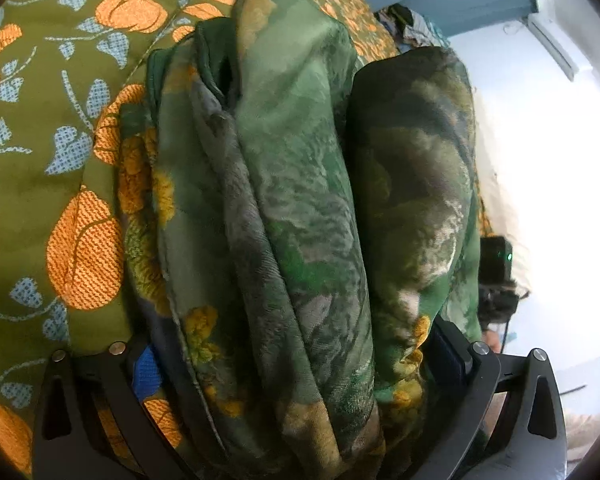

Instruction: Fold large clothes

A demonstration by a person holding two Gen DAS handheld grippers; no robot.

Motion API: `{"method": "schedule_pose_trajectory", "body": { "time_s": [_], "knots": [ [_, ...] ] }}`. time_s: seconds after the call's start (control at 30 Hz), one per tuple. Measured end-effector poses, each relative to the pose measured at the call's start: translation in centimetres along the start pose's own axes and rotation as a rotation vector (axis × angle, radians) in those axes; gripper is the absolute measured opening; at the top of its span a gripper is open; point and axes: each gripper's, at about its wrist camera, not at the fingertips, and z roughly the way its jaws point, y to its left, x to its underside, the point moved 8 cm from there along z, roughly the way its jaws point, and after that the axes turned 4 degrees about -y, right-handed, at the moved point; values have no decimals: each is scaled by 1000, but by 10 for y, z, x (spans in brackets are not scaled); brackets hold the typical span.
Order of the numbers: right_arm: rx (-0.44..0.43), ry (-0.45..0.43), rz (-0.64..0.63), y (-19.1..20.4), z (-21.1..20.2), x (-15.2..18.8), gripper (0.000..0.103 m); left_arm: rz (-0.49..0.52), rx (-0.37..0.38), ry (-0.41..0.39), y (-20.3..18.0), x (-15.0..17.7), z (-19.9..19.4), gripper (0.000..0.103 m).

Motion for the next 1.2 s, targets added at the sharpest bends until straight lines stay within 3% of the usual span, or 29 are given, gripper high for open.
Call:
{"method": "schedule_pose_trajectory", "body": {
  "time_s": [0.07,0.13,0.23,0.3,0.53,0.7,1.0,1.2],
  "knots": [
    [61,7,-42,6,9,-3,99,1,-45,5,-1,3,3,102],
    [153,-7,-131,18,10,-4,79,7,-73,-12,-6,3,-1,75],
    [232,-25,-261,43,3,0,65,38,-104,-38,-18,4,-14,57],
    [250,-49,-333,63,-2,4,61,62,-116,-67,-30,6,-24,54],
    [188,-149,-449,115,-29,8,60,119,-93,-137,-63,2,-57,53],
    [147,-206,-470,130,-55,-26,60,173,-92,-189,-88,-40,-66,53],
    [125,-246,-439,93,-56,-121,60,194,-122,-196,-102,-129,-9,53],
    [108,-211,-361,40,-29,-165,60,176,-189,-154,-75,-162,41,55]
  ]
}}
